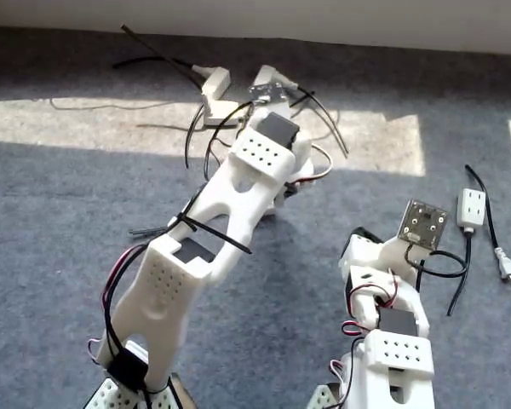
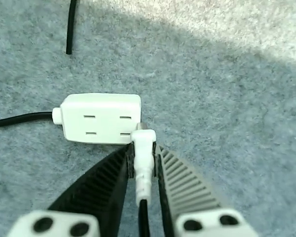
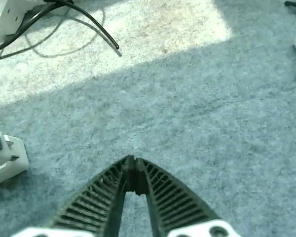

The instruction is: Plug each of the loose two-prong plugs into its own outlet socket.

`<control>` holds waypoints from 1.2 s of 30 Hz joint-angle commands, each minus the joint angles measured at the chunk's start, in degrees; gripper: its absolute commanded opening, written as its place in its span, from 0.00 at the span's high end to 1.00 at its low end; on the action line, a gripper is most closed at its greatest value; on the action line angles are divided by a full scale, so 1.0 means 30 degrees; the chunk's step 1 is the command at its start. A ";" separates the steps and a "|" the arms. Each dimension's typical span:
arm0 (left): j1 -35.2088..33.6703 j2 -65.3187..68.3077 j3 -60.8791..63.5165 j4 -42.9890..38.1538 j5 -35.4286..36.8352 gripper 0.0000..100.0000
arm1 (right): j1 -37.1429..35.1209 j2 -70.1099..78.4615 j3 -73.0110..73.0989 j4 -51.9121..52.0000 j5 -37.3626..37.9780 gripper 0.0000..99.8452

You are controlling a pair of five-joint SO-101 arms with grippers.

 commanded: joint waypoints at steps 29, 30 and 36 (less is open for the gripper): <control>-0.2183 -0.0923 -0.0952 0.1993 -0.0029 0.99 | -0.0484 -0.0190 -0.0044 -0.0425 -0.0205 0.99; -0.2242 -0.0923 -0.0952 0.1993 -0.0029 0.99 | -0.0484 -0.0190 -0.0044 -0.0425 -0.0205 0.99; -0.2300 -0.0777 -0.0864 0.1582 -0.0029 0.99 | -0.0484 -0.0190 -0.0044 -0.0425 -0.0205 0.99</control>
